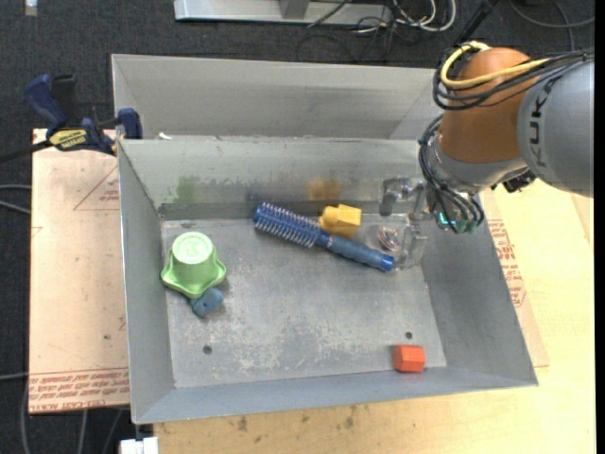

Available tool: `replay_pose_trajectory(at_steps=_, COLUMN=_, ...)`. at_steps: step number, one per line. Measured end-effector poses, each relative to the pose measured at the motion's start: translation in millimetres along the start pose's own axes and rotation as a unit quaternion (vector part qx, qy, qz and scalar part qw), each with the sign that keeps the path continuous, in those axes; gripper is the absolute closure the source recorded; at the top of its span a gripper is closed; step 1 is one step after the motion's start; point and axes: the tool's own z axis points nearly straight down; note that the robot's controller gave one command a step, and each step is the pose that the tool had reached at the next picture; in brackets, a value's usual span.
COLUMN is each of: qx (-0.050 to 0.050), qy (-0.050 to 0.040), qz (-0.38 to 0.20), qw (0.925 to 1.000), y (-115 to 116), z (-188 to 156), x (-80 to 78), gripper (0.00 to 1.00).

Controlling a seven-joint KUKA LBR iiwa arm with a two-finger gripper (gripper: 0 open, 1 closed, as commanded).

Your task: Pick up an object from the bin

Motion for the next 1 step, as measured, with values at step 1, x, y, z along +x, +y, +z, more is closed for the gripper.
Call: replay_pose_trajectory(at_steps=1, qx=-0.001, qy=-0.0006, qz=0.069, qw=0.9976, y=34.1, z=81.7, x=3.1, gripper=0.00)
